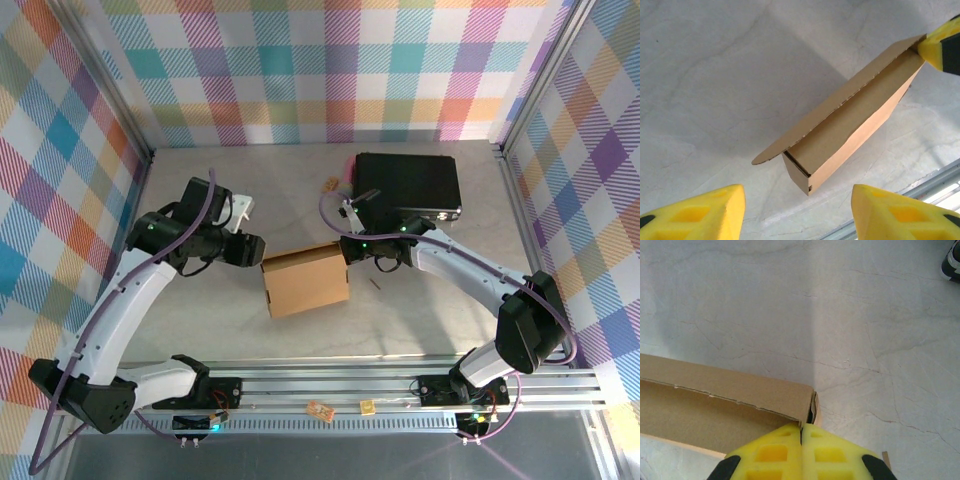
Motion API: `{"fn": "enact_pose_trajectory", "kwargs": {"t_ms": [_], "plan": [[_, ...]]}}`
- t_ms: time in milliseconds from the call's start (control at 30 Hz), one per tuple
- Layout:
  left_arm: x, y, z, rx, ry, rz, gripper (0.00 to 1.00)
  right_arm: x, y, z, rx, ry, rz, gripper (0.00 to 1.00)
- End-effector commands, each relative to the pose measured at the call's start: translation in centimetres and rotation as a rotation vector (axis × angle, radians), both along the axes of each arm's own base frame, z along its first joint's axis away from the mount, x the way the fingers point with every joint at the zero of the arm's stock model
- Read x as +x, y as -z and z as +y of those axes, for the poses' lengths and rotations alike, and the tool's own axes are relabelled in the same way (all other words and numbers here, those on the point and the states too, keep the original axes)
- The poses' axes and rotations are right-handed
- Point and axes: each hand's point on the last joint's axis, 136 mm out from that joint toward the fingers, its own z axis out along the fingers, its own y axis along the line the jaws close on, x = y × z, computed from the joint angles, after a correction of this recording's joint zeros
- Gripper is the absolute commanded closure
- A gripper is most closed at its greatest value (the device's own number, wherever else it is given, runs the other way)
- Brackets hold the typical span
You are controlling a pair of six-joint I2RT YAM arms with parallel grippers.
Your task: Fold the paper box
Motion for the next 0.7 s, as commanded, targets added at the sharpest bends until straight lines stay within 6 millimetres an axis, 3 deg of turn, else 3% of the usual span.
{"fn": "enact_pose_trajectory", "kwargs": {"t_ms": [0,200,367,667], "plan": [[-1.0,1.3,-0.3,0.001,0.049,0.066,0.43,-0.2,-1.3,-0.1,-0.006,-0.012,-0.021,1.0],[-1.9,3.4,1.5,0.194,0.11,0.094,0.46,-0.3,-1.4,0.0,0.003,-0.017,-0.018,1.0],[-1.7,4.8,2.1,0.257,0.123,0.084,0.42,-0.3,-1.3,0.0,0.005,-0.018,-0.019,1.0],[0.8,6.2,-0.2,0.219,0.174,0.085,0.45,-0.5,-1.2,0.1,0.004,-0.026,-0.009,1.0]]}}
